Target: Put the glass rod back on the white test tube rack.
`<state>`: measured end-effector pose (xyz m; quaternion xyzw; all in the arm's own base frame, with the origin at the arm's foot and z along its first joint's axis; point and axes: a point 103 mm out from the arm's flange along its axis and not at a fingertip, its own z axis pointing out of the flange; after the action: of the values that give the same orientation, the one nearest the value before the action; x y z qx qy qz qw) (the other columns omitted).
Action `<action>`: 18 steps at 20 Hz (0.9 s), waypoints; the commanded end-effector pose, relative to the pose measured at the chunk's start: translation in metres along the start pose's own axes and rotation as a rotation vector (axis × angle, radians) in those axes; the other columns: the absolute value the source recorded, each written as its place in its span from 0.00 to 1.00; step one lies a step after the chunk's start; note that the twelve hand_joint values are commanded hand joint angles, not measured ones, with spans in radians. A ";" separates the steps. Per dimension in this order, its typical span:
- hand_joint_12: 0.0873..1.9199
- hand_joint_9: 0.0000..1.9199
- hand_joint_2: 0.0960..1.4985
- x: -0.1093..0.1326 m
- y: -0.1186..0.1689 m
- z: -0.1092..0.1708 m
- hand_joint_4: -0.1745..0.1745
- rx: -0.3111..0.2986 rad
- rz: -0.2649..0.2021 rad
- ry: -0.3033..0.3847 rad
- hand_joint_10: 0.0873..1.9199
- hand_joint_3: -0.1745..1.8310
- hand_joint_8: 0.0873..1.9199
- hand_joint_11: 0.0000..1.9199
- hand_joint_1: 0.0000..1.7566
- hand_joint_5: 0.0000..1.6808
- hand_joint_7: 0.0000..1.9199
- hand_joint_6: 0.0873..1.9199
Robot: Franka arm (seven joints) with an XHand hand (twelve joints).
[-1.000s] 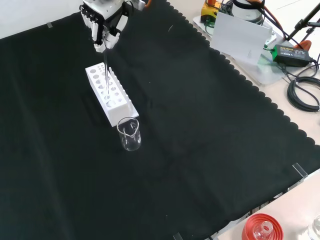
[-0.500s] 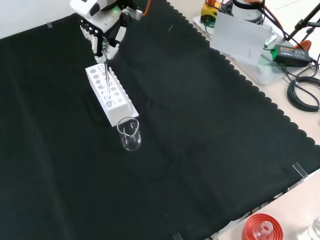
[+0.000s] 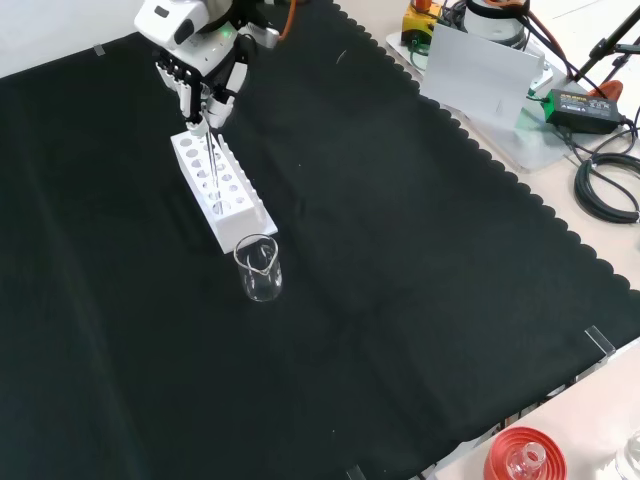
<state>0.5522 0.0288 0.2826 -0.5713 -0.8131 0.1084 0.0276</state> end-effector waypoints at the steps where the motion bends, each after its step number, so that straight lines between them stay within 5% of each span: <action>1: 0.44 0.85 0.67 -0.001 0.003 0.003 0.01 0.014 -0.002 -0.008 0.24 0.00 0.00 0.81 0.75 0.76 0.84 0.19; 18: 0.44 0.85 0.67 0.010 0.020 0.025 0.00 0.047 -0.018 -0.010 0.24 0.00 0.00 0.81 0.75 0.75 0.84 0.19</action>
<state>0.5615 0.0393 0.2575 -0.5636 -0.8153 0.1278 0.0369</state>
